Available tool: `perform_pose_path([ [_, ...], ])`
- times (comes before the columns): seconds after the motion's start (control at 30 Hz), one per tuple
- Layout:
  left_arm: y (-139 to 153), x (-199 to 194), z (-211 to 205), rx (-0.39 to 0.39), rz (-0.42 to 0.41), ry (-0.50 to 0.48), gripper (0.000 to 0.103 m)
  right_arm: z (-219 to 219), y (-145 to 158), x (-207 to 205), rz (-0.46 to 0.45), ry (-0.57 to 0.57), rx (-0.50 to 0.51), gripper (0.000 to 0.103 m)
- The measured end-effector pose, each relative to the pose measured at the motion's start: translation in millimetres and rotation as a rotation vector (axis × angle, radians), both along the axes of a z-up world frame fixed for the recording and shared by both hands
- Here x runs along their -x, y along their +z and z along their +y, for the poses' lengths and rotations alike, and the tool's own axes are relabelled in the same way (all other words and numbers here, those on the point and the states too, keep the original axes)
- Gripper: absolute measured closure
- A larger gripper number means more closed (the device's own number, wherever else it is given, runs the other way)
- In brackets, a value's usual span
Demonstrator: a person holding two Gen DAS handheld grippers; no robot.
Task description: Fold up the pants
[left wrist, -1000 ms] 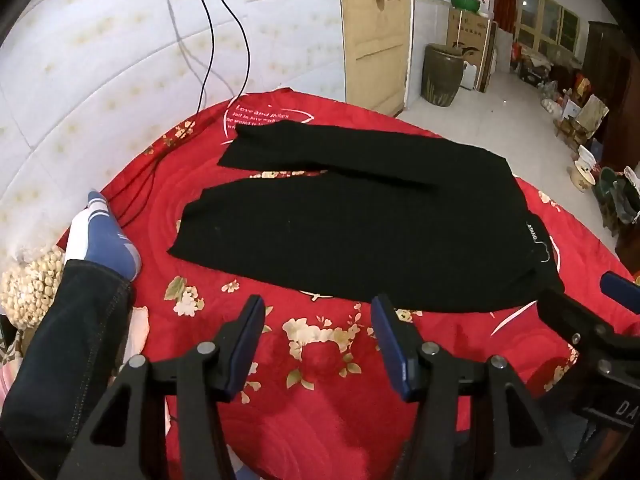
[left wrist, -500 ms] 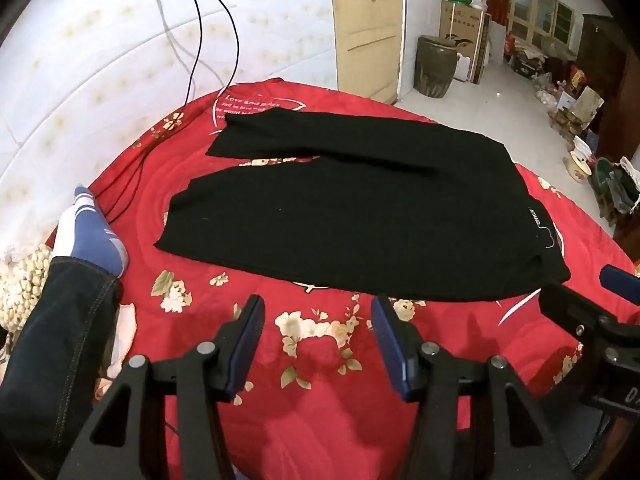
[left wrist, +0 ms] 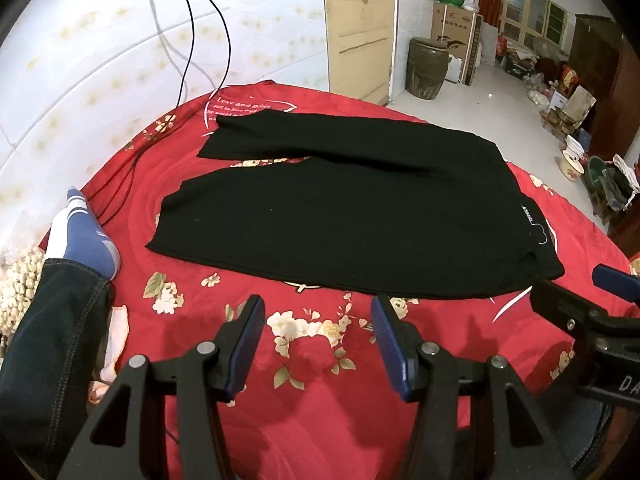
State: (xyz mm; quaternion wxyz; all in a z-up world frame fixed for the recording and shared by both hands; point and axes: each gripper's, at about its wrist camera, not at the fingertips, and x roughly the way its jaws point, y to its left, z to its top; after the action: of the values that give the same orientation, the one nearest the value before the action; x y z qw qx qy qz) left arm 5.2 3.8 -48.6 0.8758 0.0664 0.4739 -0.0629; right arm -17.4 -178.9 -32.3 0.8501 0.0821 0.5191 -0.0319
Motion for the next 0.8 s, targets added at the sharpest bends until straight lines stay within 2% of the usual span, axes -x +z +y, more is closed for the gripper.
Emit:
perform_pose_path([
  [0.4, -7.4, 0.0, -1.1, 0.009, 0.027, -0.012, 0.045, -0.9, -3.7, -2.2, 0.012, -0.006, 0.0, 0.001],
  [0.8, -3.9, -1.0, -0.4, 0.008, 0.017, -0.02, 0.045, -0.4, -5.3, -0.9, 0.017, -0.006, -0.008, 0.001],
])
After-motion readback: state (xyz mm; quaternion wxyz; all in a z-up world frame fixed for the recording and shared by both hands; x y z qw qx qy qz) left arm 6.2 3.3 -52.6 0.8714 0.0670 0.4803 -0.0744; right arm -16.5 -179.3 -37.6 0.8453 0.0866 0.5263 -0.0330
